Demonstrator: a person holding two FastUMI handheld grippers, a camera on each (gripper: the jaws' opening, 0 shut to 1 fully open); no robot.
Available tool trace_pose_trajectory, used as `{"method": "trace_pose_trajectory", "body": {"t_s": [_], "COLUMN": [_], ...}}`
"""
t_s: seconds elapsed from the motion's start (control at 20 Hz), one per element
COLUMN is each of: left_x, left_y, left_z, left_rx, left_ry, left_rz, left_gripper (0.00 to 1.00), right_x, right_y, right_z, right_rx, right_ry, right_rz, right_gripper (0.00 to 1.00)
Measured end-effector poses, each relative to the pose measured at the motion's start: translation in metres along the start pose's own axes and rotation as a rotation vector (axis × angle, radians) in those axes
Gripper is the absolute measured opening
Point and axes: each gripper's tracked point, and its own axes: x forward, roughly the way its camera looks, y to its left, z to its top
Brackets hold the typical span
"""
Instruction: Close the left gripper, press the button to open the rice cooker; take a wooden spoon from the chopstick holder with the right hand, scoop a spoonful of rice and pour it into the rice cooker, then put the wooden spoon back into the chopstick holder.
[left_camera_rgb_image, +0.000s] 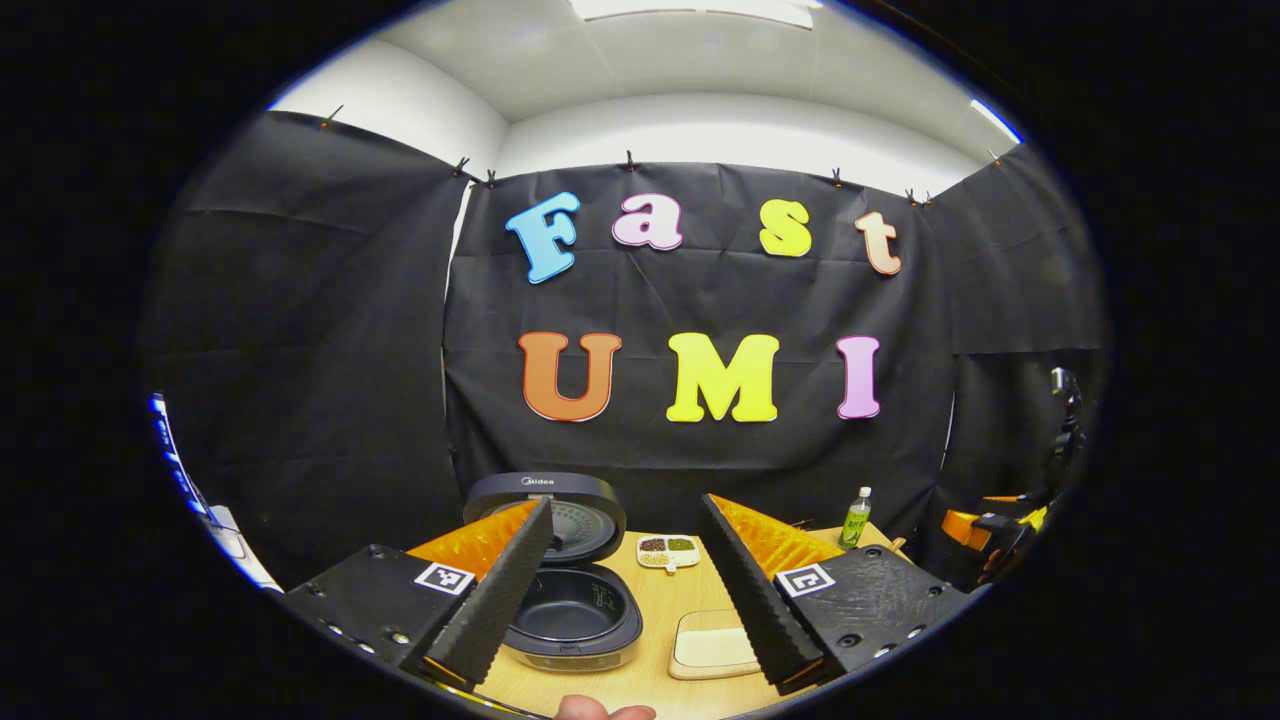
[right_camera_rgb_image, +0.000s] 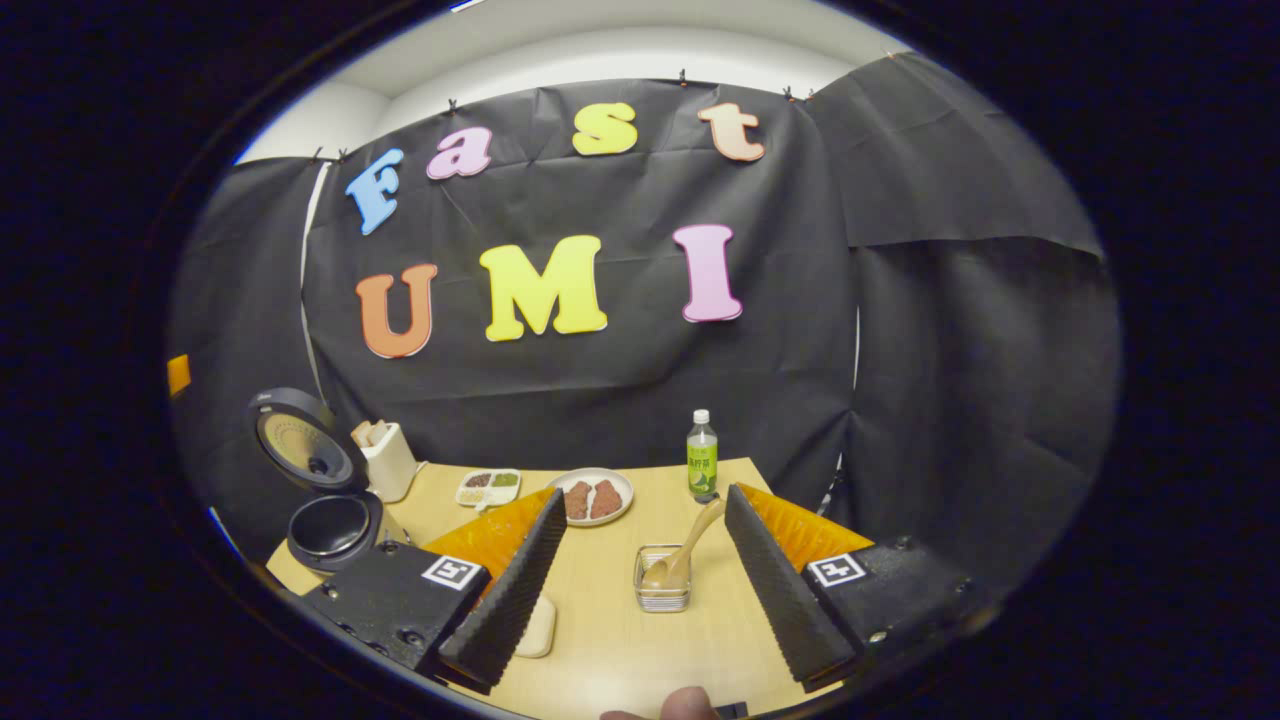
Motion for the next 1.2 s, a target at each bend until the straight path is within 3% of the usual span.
{"method": "trace_pose_trajectory", "body": {"t_s": [0.05, 0.1, 0.7, 0.95, 1.2], "left_x": [-0.001, -0.002, 0.013, 0.019, 0.024], "left_y": [0.001, -0.001, -0.038, -0.036, -0.029], "left_z": [-0.001, -0.003, -0.022, -0.046, -0.057], "left_rx": [0.003, 0.009, 0.044, 0.037, 0.027], "left_ry": [0.001, 0.007, 0.038, 0.108, 0.148], "left_rz": [0.012, 0.018, 0.074, 0.113, 0.148], "left_gripper": [0.94, 0.95, 0.95, 0.94, 0.94], "right_x": [0.013, 0.026, 0.192, 0.234, 0.257], "right_y": [-0.007, -0.012, -0.067, -0.070, -0.061], "right_z": [-0.009, -0.017, -0.132, -0.164, -0.170], "right_rx": [-0.006, -0.003, 0.148, 0.201, 0.230], "right_ry": [0.019, 0.037, 0.286, 0.373, 0.395], "right_rz": [-0.001, 0.002, 0.030, 0.054, 0.085], "right_gripper": [1.00, 1.00, 0.97, 0.99, 0.69]}}
